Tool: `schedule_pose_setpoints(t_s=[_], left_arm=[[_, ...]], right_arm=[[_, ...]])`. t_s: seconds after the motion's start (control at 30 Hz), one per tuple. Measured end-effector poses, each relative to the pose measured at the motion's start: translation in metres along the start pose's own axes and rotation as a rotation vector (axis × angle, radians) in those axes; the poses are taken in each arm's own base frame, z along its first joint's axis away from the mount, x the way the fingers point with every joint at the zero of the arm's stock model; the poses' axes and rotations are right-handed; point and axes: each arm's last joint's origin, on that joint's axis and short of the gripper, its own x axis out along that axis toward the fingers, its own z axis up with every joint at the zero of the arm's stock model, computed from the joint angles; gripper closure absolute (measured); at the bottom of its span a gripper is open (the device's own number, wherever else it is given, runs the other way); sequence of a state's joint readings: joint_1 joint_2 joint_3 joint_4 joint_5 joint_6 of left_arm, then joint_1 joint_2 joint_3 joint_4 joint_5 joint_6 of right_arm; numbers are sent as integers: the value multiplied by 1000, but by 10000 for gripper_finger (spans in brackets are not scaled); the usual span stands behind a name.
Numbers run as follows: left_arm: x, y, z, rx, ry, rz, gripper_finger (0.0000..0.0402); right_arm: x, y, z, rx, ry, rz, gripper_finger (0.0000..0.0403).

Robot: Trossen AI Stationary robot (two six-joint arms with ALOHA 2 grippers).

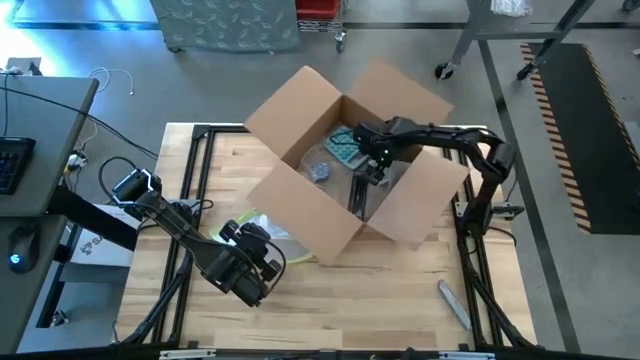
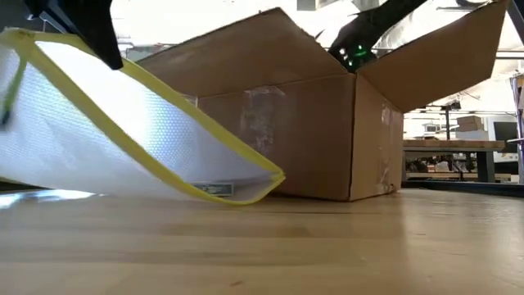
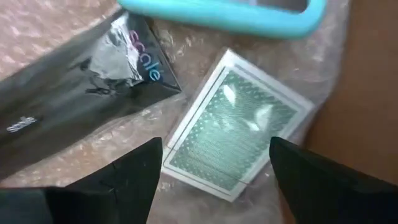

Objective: Unpack boxes
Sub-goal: Put the green playing cards box into the transparent zipper bag

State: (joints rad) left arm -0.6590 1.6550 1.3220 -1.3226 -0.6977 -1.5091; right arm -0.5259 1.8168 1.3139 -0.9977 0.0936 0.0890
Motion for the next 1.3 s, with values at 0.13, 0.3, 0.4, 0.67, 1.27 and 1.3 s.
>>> schedule_pose_setpoints(t_s=[0.13, 0.3, 0.4, 0.67, 1.27, 1.3], left_arm=[[-3, 0, -3, -37, 3, -5, 402], [-6, 0, -7, -56, -3, -13, 402], [-7, 0, -8, -61, -9, -16, 402], [-6, 1, -6, -76, -26, -9, 402], [-5, 0, -6, -90, -24, -15, 402], [-5, 0, -6, -90, -24, -16, 402]], right_arm=[[21, -11, -8, 35, 16, 11, 96], [40, -25, -20, 97, 33, 48, 63], [48, -28, -24, 103, 29, 23, 53], [36, -12, -14, -12, -22, 93, 58], [48, -28, 5, 192, 18, -99, 59], [53, -29, 5, 183, 32, -104, 59]])
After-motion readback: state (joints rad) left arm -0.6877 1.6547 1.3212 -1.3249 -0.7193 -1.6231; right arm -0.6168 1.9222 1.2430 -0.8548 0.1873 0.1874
